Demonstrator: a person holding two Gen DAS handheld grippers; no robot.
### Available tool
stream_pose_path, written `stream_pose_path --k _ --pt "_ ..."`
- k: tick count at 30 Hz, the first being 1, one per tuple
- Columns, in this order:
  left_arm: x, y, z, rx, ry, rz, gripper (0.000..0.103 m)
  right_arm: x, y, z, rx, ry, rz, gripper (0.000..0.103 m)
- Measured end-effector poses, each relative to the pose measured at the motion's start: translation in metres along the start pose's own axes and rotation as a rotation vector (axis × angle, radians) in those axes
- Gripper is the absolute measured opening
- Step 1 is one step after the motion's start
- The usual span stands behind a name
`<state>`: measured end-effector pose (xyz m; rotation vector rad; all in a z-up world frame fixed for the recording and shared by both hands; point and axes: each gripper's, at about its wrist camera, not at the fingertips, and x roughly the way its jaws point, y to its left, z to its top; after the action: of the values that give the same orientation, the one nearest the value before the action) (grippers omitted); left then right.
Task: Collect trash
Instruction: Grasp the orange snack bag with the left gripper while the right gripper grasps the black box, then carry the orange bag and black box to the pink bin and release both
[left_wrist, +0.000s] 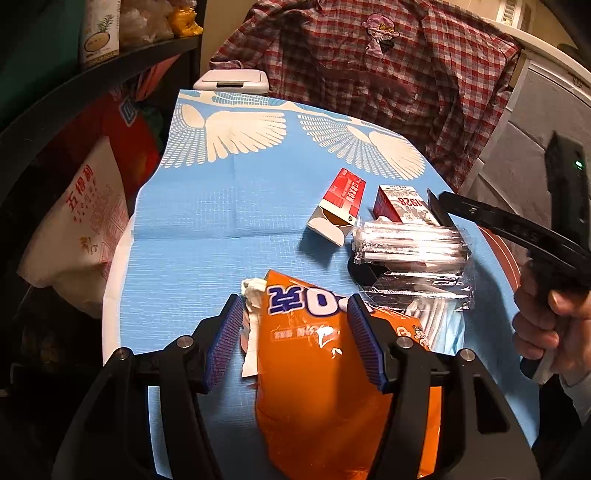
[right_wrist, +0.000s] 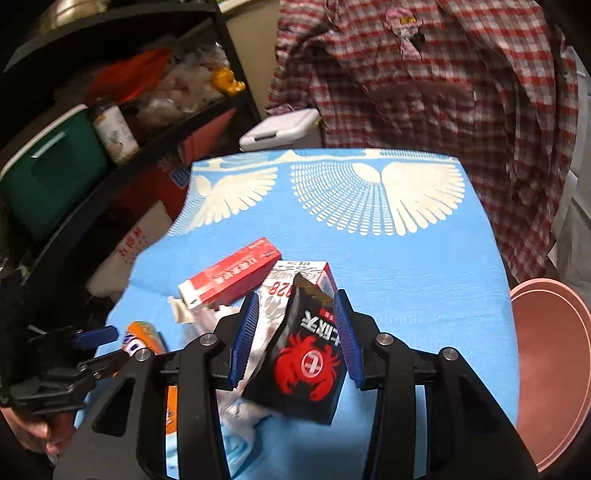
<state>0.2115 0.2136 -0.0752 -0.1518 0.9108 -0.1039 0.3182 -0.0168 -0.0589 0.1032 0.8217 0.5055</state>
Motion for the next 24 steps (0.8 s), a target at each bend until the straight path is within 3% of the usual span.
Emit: stream_pose_path --k 5,8,11,19,24 --pt "0.005 0.0 0.001 0.001 0.012 -0.005 0.058 0.006 -0.001 -0.001 -0.016 0.048 -0.019 0.042" --pt "0.006 0.001 0.0 -0.002 0.017 -0.01 0.058 0.004 -0.002 -0.002 -0.02 0.06 -0.011 0.028" --pt "0.005 0.0 0.001 -0.003 0.018 -0.018 0.046 -0.001 -0.002 -0.002 -0.032 0.056 -0.002 0.013" --pt "-0.002 -0.001 0.001 0.016 0.015 -0.011 0.016 -0.021 -0.006 0.0 -0.043 0.031 -0.008 0.003" --pt "-0.016 -0.001 0.004 0.017 -0.017 -0.016 0.006 -0.039 -0.012 0.001 -0.027 0.002 -0.004 0.002"
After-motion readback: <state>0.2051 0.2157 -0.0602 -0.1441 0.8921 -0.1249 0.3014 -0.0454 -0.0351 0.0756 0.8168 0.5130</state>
